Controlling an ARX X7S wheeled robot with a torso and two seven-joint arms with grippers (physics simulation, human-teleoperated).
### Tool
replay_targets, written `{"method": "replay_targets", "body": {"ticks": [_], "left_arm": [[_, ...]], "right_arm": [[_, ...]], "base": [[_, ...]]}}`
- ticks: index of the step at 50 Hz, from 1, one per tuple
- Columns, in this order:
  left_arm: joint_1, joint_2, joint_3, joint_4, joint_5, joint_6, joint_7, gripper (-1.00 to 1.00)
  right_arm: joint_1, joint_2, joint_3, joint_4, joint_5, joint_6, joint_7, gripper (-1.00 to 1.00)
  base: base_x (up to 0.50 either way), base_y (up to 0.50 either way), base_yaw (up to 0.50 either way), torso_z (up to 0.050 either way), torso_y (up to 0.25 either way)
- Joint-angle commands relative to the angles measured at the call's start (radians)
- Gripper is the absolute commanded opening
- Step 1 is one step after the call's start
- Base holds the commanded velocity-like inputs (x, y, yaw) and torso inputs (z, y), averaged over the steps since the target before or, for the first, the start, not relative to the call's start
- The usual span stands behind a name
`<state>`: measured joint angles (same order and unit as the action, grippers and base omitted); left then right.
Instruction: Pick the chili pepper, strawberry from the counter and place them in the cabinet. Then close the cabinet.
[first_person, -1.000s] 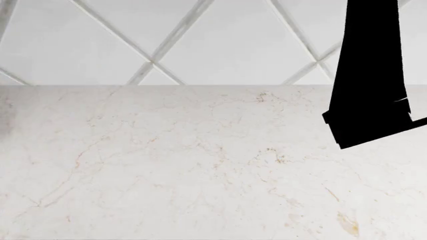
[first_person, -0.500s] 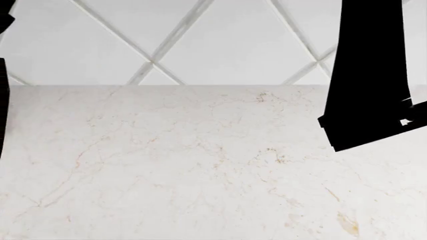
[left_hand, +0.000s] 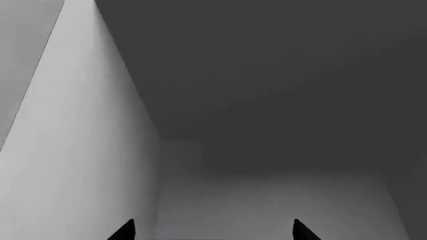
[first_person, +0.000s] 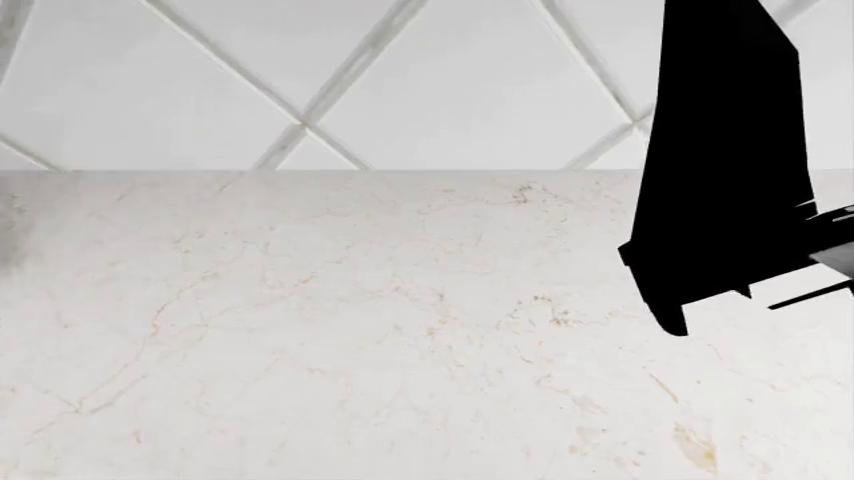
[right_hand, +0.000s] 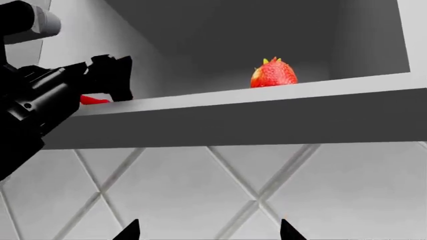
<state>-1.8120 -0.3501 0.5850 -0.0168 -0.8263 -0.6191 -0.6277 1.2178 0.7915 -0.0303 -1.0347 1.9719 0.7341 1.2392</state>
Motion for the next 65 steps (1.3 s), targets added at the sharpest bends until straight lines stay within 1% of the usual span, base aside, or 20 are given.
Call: {"method": "replay_targets", "body": {"ticks": [1, 7, 16, 27, 38, 51, 65], "left_arm": [[0.037, -0.095, -0.007, 0.087, -0.083, -0.021, -0.104, 1.0], [0.02, -0.102, -0.023, 0.121, -0.088, -0.018, -0.116, 1.0], [0.014, -0.102, -0.063, 0.212, -0.163, -0.039, -0.143, 1.0], [-0.016, -0.131, -0.101, 0.324, -0.217, -0.073, -0.198, 1.0], [0.063, -0.182, -0.169, 0.513, -0.347, -0.083, -0.287, 1.0], [0.175, -0.253, -0.207, 0.638, -0.395, -0.071, -0.347, 1.0], [0.21, -0.297, -0.229, 0.746, -0.46, -0.084, -0.419, 1.0]], "right_arm": [[-0.015, -0.024, 0.024, -0.001, 0.004, 0.025, 0.003, 1.0], [-0.018, -0.034, 0.033, 0.0, 0.009, 0.036, 0.005, 1.0], [-0.012, -0.043, 0.036, 0.005, 0.018, 0.052, 0.013, 1.0], [-0.019, -0.055, 0.051, 0.002, 0.028, 0.062, 0.018, 1.0], [-0.019, -0.074, 0.06, 0.001, 0.037, 0.081, 0.034, 1.0], [-0.03, -0.1, 0.071, 0.004, 0.038, 0.107, 0.039, 1.0], [-0.026, -0.117, 0.077, 0.005, 0.052, 0.125, 0.054, 1.0]], "base": [[0.0, 0.0, 0.0, 0.0, 0.0], [0.0, 0.0, 0.0, 0.0, 0.0], [-0.01, 0.0, 0.0, 0.0, 0.004], [0.0, 0.0, 0.0, 0.0, 0.003], [0.0, 0.0, 0.0, 0.0, 0.004], [0.0, 0.0, 0.0, 0.0, 0.002], [0.0, 0.0, 0.0, 0.0, 0.001]]}}
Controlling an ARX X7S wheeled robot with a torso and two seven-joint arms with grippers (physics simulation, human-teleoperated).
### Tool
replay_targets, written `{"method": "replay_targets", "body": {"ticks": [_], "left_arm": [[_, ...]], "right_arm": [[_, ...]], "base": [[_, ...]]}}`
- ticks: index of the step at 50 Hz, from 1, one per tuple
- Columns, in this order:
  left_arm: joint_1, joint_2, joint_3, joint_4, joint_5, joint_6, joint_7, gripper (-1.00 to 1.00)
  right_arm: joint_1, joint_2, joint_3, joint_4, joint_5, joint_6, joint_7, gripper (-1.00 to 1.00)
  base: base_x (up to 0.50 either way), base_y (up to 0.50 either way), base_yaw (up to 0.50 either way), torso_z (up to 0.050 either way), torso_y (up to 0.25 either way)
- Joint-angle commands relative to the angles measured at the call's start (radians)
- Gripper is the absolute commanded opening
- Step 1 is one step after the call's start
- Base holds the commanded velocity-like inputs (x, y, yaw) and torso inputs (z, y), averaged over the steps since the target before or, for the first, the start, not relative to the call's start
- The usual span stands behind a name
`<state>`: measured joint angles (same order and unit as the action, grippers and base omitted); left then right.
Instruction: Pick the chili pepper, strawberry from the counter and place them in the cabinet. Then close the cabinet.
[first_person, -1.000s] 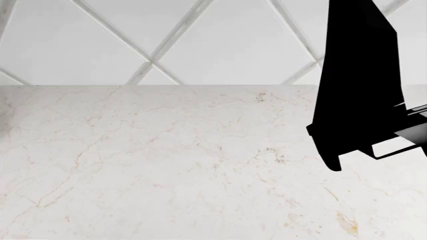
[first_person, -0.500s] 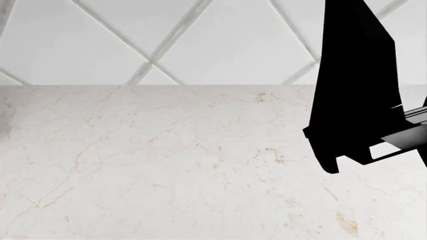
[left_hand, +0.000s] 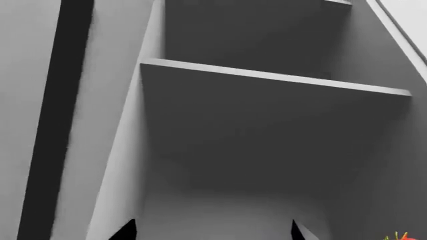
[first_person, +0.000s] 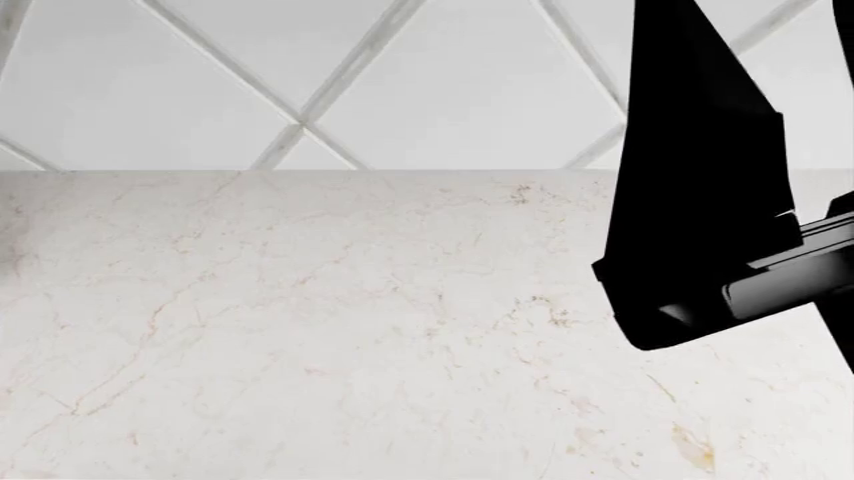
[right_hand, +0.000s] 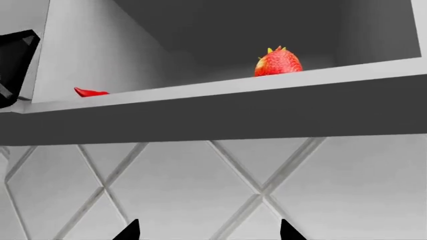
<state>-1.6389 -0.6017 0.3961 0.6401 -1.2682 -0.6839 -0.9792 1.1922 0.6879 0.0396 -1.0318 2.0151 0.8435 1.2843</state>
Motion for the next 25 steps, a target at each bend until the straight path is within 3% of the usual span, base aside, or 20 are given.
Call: {"method": "replay_targets", "body": {"ticks": [1, 19, 25], "left_arm": [[0.036, -0.049, -0.043, 0.099, -0.027, -0.02, -0.076, 1.0], [0.175, -0.051, -0.03, 0.17, -0.053, 0.02, -0.068, 1.0], [0.229, -0.09, -0.058, 0.253, -0.093, 0.041, -0.115, 1.0]], "right_arm": [[-0.003, -0.014, 0.01, 0.003, 0.007, 0.017, 0.007, 1.0], [0.002, -0.024, 0.025, 0.004, 0.026, 0.033, 0.023, 1.0], [-0.005, -0.031, 0.032, 0.003, 0.027, 0.041, 0.025, 1.0]], "base": [[0.0, 0.0, 0.0, 0.0, 0.0], [0.0, 0.0, 0.0, 0.0, 0.0], [0.0, 0.0, 0.0, 0.0, 0.0]]}}
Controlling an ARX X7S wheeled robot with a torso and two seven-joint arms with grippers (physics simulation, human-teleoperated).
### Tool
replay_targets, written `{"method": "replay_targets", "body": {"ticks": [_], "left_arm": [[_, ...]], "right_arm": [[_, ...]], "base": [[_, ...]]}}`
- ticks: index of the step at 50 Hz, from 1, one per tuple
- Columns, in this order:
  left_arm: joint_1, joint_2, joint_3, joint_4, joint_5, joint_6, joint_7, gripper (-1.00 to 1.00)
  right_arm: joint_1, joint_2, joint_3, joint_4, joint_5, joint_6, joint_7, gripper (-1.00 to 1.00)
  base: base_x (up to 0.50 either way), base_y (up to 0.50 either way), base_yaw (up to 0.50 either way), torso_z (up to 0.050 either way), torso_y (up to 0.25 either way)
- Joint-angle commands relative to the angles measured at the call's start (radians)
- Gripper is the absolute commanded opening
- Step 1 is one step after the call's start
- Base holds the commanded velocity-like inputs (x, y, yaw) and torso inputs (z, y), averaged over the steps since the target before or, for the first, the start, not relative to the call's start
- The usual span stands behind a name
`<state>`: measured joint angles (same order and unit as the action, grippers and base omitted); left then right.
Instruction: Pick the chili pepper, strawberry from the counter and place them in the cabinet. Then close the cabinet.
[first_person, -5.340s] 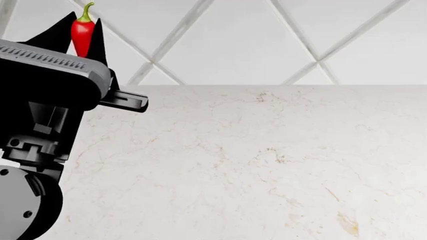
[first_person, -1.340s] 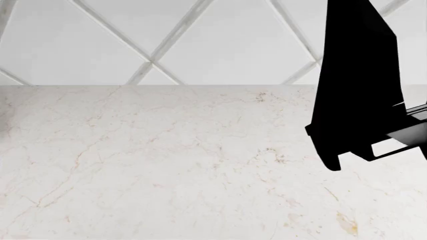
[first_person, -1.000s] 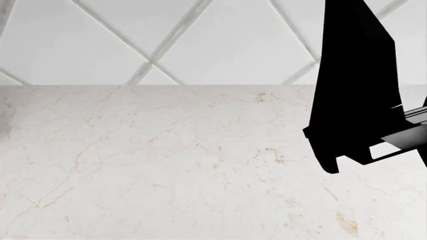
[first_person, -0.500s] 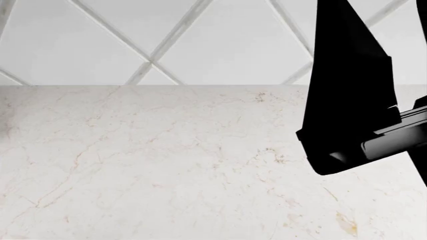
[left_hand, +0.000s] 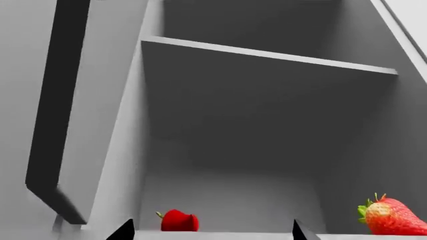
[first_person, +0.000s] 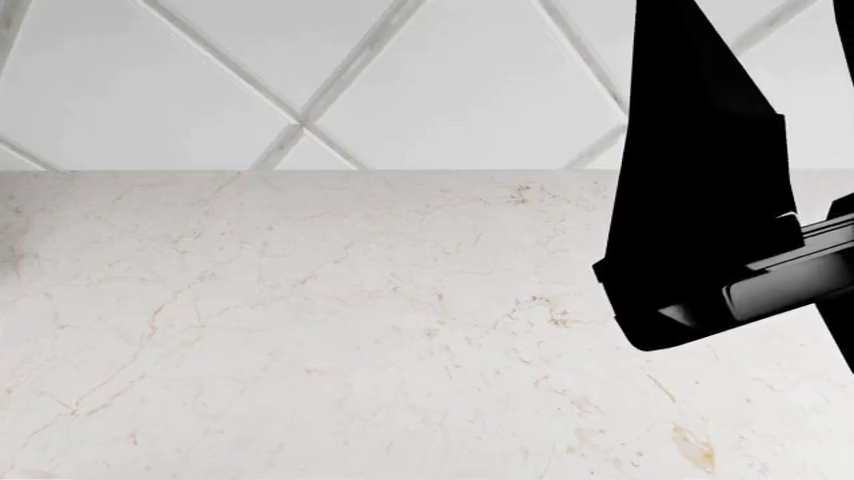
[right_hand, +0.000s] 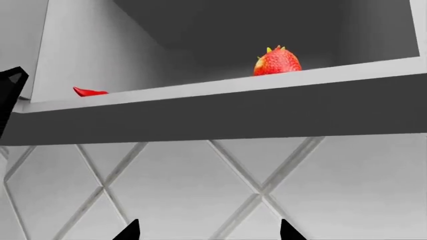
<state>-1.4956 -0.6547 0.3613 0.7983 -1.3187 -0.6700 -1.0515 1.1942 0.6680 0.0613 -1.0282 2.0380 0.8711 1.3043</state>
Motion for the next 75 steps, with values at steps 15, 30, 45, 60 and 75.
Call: {"method": "replay_targets", "body": {"ticks": [15, 30, 45, 60, 75], "left_arm": [[0.125, -0.145, -0.105, 0.156, -0.071, 0.058, -0.096, 1.0], [0.176, -0.204, -0.142, 0.132, -0.047, 0.068, -0.084, 1.0], [0.172, -0.274, -0.175, 0.131, -0.055, 0.051, -0.12, 1.0], [0.185, -0.336, -0.194, 0.129, -0.03, 0.02, -0.183, 1.0], [0.201, -0.384, -0.22, 0.128, -0.023, 0.012, -0.209, 1.0]], "right_arm": [[-0.003, -0.027, 0.013, 0.0, 0.017, 0.03, 0.022, 1.0], [0.014, -0.034, 0.016, 0.006, 0.035, 0.038, 0.039, 1.0], [0.027, -0.037, 0.017, 0.009, 0.048, 0.041, 0.054, 1.0], [0.02, -0.051, 0.021, 0.011, 0.044, 0.054, 0.054, 1.0], [0.02, -0.063, 0.02, 0.012, 0.042, 0.062, 0.058, 1.0]], "base": [[0.0, 0.0, 0.0, 0.0, 0.0], [0.0, 0.0, 0.0, 0.0, 0.0], [0.0, 0.0, 0.0, 0.0, 0.0], [0.0, 0.0, 0.0, 0.0, 0.0], [0.0, 0.0, 0.0, 0.0, 0.0]]}}
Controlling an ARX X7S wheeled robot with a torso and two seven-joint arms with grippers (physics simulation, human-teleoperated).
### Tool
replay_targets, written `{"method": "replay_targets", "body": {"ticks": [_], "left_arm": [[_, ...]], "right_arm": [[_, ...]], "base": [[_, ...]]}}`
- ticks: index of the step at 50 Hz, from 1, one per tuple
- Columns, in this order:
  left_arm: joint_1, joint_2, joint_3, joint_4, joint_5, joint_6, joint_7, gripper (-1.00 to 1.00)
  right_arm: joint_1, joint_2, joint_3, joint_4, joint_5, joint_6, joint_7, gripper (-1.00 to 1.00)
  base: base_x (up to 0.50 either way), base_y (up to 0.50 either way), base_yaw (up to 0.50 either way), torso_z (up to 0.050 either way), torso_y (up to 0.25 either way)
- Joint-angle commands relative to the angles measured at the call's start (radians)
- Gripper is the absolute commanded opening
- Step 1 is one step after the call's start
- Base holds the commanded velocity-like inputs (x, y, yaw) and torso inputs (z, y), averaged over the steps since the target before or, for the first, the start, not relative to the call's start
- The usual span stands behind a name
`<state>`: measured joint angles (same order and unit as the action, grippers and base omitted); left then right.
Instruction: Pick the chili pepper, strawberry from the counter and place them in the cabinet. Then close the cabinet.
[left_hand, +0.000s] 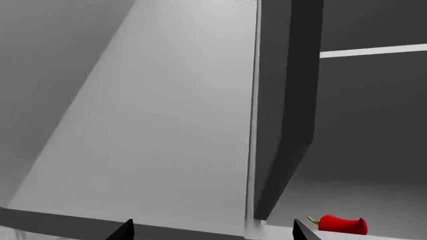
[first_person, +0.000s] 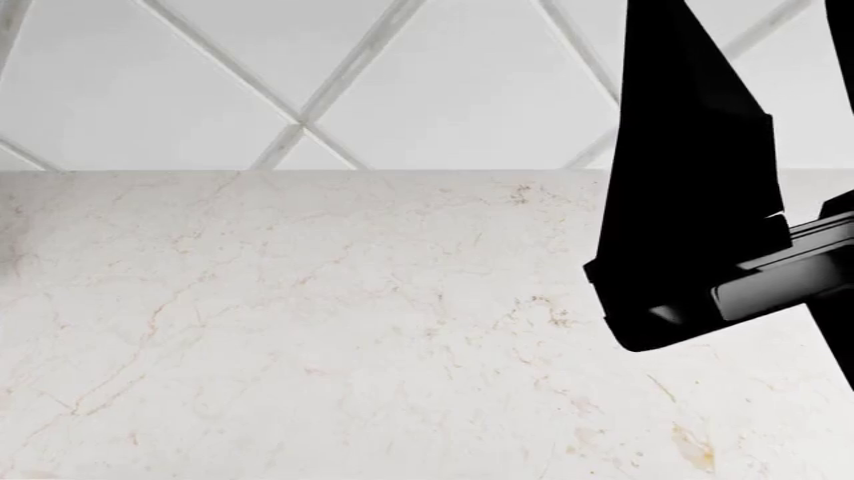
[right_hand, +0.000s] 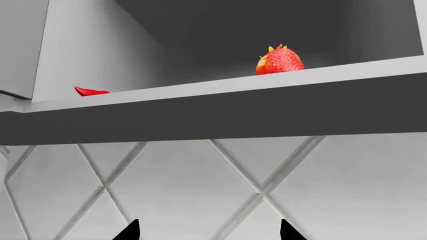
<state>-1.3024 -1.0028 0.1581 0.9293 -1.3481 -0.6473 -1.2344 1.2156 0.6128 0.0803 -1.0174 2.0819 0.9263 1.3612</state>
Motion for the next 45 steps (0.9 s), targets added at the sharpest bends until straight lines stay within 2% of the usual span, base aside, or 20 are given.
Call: {"method": "replay_targets", "body": {"ticks": [1, 27, 32, 45], "left_arm": [[0.007, -0.04, -0.018, -0.005, 0.008, -0.014, -0.031, 1.0], [-0.026, -0.081, -0.014, -0.046, 0.015, -0.074, -0.101, 1.0], [-0.102, -0.058, 0.049, -0.106, 0.037, -0.149, -0.093, 1.0], [-0.342, 0.035, 0.209, -0.302, 0.217, -0.288, 0.054, 1.0]], "right_arm": [[-0.002, -0.008, 0.001, 0.001, -0.002, 0.007, 0.002, 1.0], [-0.008, -0.016, 0.012, 0.001, 0.003, 0.016, 0.006, 1.0], [0.009, -0.012, 0.005, 0.002, 0.016, 0.009, 0.019, 1.0], [0.045, -0.003, -0.006, 0.005, 0.041, -0.004, 0.042, 1.0]], "base": [[0.0, 0.0, 0.0, 0.0, 0.0], [0.0, 0.0, 0.0, 0.0, 0.0], [0.0, 0.0, 0.0, 0.0, 0.0], [0.0, 0.0, 0.0, 0.0, 0.0]]}}
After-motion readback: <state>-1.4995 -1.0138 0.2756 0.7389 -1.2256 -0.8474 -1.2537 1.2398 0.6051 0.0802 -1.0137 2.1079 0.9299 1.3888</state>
